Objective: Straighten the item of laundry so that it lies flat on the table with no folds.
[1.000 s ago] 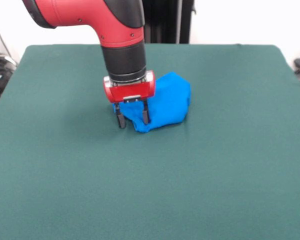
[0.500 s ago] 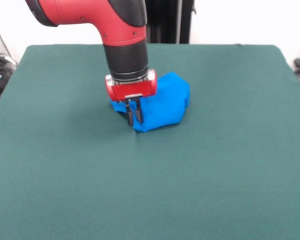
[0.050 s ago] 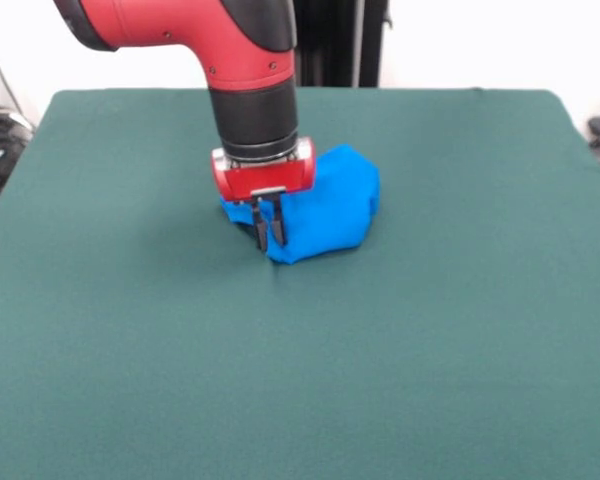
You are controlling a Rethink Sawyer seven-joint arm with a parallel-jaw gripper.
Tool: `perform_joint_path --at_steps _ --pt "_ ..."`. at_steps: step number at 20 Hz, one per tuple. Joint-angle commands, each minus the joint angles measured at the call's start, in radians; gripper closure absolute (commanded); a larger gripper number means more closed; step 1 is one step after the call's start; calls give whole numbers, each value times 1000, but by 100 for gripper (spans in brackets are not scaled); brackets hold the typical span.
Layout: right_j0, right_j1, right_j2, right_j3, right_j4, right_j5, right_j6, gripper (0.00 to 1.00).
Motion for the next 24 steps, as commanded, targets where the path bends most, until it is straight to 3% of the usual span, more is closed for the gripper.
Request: perform_joint_path --at_steps 1,7,11,24 --pt "94 58 99 134 28 64 92 100" --pt "162 -127 25 222 82 52 225 100" --pt "189 -216 -2 259 121 72 247 100" --pt "240 -350 -35 304 266 163 202 100"
